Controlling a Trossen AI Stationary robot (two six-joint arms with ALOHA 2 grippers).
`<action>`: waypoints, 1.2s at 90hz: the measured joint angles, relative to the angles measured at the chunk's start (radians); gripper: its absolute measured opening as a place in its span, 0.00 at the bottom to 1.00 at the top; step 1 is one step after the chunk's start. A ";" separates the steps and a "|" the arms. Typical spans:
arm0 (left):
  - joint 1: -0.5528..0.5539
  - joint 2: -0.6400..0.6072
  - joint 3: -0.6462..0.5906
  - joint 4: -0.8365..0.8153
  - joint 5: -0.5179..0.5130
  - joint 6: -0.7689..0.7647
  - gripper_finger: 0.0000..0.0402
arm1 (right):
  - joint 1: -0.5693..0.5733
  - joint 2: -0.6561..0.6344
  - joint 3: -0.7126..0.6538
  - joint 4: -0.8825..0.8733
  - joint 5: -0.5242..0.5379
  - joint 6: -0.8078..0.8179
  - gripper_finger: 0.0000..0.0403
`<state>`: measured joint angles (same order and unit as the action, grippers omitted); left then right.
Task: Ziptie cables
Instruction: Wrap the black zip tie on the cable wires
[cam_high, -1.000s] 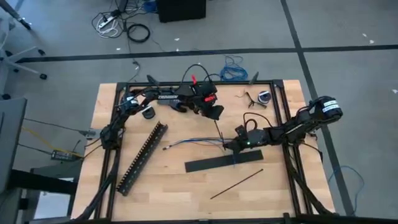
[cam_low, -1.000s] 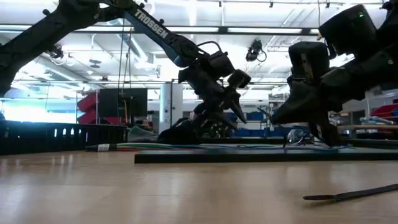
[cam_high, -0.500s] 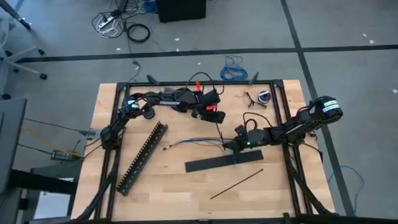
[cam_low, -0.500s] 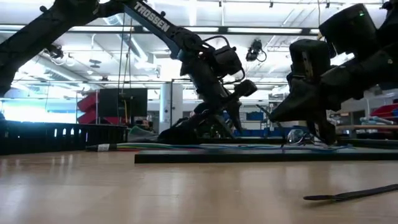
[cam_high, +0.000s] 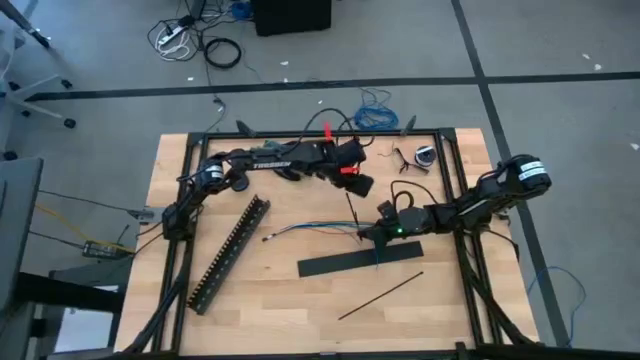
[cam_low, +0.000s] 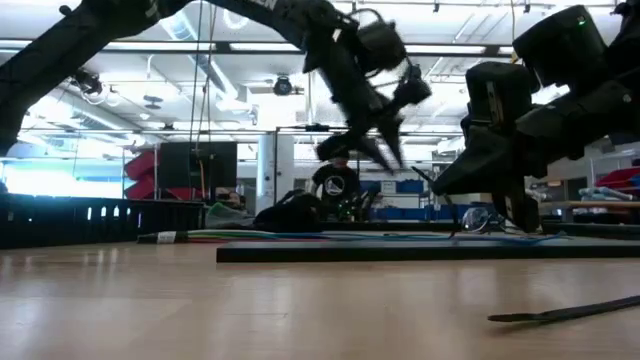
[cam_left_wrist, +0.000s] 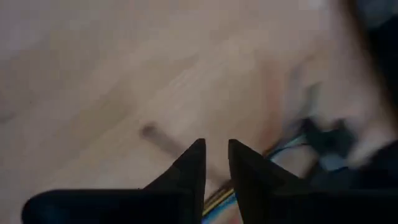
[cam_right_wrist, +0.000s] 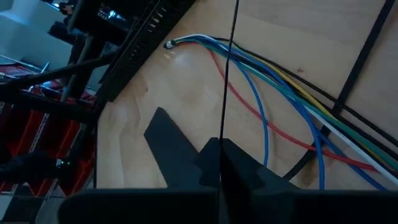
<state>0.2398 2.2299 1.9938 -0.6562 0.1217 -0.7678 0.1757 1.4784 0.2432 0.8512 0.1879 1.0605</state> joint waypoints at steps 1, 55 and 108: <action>0.000 0.000 0.000 0.007 0.004 0.001 0.15 | 0.000 0.000 0.000 0.000 0.000 0.000 0.00; -0.026 0.000 -0.002 -0.008 -0.202 -0.169 0.15 | 0.000 0.000 0.001 0.018 0.003 -0.003 0.00; -0.052 0.002 -0.002 -0.216 -0.212 -0.207 0.15 | -0.030 0.000 0.001 -0.032 0.063 -0.105 0.00</action>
<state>0.1876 2.2320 1.9915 -0.8721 -0.0902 -0.9746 0.1457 1.4784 0.2440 0.8188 0.2507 0.9557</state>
